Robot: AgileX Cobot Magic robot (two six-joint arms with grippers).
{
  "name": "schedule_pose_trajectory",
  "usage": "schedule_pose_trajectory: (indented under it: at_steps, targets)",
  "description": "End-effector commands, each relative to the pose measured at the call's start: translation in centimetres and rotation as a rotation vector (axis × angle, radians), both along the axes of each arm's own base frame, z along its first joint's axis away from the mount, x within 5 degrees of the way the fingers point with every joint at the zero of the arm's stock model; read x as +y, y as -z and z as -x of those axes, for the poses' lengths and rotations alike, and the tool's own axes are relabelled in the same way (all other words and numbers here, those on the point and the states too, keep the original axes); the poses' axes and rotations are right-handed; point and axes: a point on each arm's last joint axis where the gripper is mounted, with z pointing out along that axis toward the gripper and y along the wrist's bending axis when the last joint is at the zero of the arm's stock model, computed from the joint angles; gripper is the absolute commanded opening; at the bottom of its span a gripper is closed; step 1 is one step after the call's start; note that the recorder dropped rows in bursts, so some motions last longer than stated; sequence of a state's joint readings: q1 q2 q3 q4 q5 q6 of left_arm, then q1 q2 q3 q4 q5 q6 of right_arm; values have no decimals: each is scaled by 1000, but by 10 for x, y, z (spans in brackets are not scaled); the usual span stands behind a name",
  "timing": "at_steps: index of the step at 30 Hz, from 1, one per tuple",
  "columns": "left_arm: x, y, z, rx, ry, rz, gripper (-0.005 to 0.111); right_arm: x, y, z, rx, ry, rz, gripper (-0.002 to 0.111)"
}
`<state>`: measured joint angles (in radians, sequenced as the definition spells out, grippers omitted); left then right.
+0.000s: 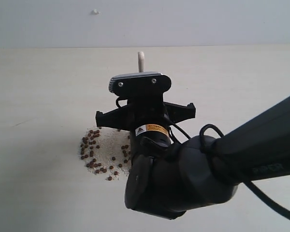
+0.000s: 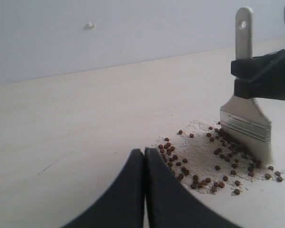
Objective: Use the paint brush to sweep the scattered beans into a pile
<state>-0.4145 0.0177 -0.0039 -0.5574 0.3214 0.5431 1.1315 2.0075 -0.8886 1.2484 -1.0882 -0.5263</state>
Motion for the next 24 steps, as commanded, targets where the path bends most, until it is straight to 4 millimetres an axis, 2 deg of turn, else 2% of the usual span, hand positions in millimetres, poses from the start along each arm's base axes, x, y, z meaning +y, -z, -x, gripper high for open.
schedule_pose_trajectory:
  at_steps: [1,5,9,13,17,21,24]
  targets:
    - [0,1,0,-3,4,-2,0,-5,-19,3,-73,91,60,0]
    - [0,1,0,-3,4,-2,0,-13,-35,6,-67,123,177,0]
    - [0,1,0,-3,4,-2,0,-16,-37,4,-58,122,250,0]
    - [0,1,0,-3,4,-2,0,-21,-29,-10,-77,125,294,0]
    - [0,1,0,-3,4,-2,0,-23,-8,-27,-46,76,302,0]
    - [0,1,0,-3,4,-2,0,-22,3,-33,-45,36,312,0]
    - [0,1,0,-3,4,-2,0,-16,4,-32,-53,-31,298,0]
